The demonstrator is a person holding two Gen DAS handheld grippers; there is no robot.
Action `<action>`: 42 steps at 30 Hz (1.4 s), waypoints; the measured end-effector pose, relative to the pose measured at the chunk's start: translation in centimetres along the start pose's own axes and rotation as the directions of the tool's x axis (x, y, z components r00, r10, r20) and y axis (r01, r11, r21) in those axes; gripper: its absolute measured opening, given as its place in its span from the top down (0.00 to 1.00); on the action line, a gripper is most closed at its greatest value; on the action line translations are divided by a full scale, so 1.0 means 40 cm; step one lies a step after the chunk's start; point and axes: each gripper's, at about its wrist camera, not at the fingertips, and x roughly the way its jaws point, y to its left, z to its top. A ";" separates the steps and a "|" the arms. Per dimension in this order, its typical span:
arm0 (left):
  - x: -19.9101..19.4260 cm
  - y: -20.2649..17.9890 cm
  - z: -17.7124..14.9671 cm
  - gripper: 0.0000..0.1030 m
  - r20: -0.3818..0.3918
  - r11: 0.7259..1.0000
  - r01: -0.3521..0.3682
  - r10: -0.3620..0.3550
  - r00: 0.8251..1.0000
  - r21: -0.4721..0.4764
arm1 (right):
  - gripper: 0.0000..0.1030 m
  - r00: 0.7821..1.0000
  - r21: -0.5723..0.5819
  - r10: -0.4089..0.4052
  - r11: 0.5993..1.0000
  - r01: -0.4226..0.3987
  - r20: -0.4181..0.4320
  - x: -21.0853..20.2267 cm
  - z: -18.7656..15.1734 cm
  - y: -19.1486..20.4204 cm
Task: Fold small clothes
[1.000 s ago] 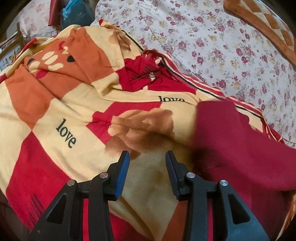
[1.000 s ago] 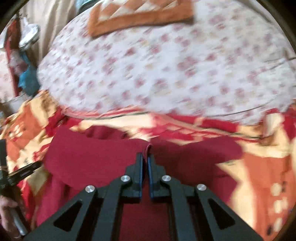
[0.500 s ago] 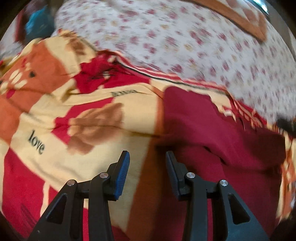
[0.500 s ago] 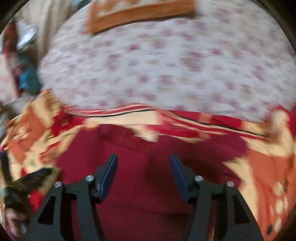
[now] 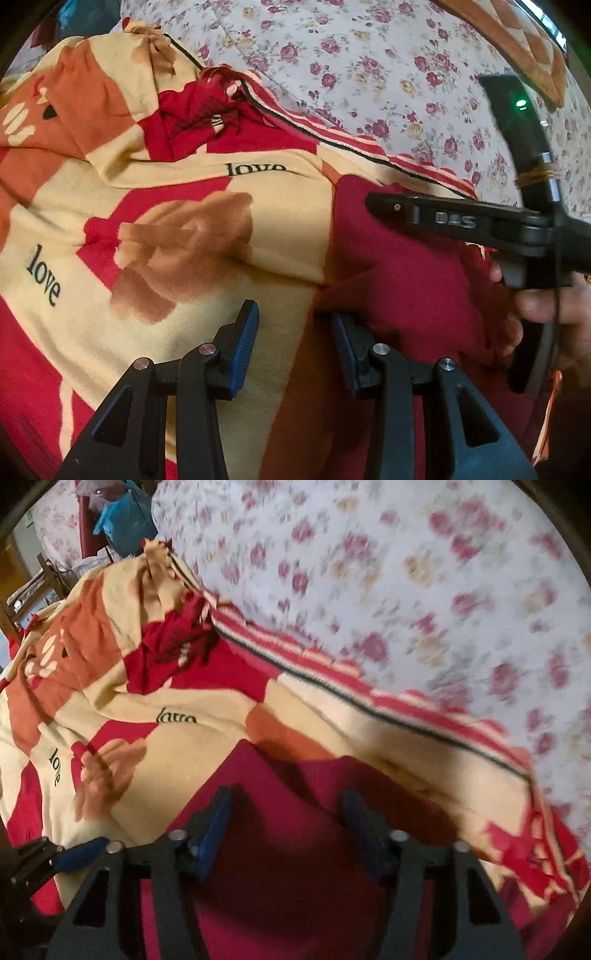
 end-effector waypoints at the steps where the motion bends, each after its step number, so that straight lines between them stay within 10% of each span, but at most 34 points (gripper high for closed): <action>1: -0.005 0.001 0.000 0.81 0.005 1.000 -0.009 0.009 1.000 0.004 | 0.72 1.000 -0.001 0.007 1.000 -0.007 0.005 0.001 0.000 0.003; 9: -0.005 0.033 0.008 0.81 0.013 1.000 -0.020 0.020 1.000 -0.024 | 0.83 0.999 0.008 0.018 1.000 -0.018 0.042 0.007 0.018 0.012; 16: -0.007 0.033 0.003 0.81 0.019 0.999 -0.035 0.035 0.999 -0.015 | 0.43 0.991 -0.009 0.029 1.000 -0.028 0.132 -0.090 0.024 0.042; 21: -0.006 0.029 -0.001 0.81 0.024 0.999 -0.045 0.045 0.999 -0.004 | 0.43 1.000 -0.130 -0.005 0.991 0.003 -0.015 0.012 0.050 0.098; 25: -0.011 0.036 0.000 0.81 0.022 0.999 -0.033 0.033 0.999 -0.016 | 0.89 0.998 -0.101 0.035 0.994 -0.041 -0.060 0.047 0.038 0.090; 30: -0.031 0.050 0.004 0.81 0.061 0.998 -0.052 0.055 0.997 -0.046 | 0.92 0.987 -0.100 0.156 0.983 -0.152 0.033 0.000 0.057 0.124; 34: -0.023 0.063 0.004 0.81 0.044 0.997 -0.055 0.058 0.997 -0.060 | 0.92 0.995 -0.113 0.095 0.989 -0.096 -0.010 0.078 0.051 0.161; 42: -0.051 0.077 -0.004 0.81 0.048 0.994 -0.093 0.096 0.994 -0.058 | 0.58 0.993 -0.019 0.090 0.996 -0.089 0.083 -0.058 -0.015 0.090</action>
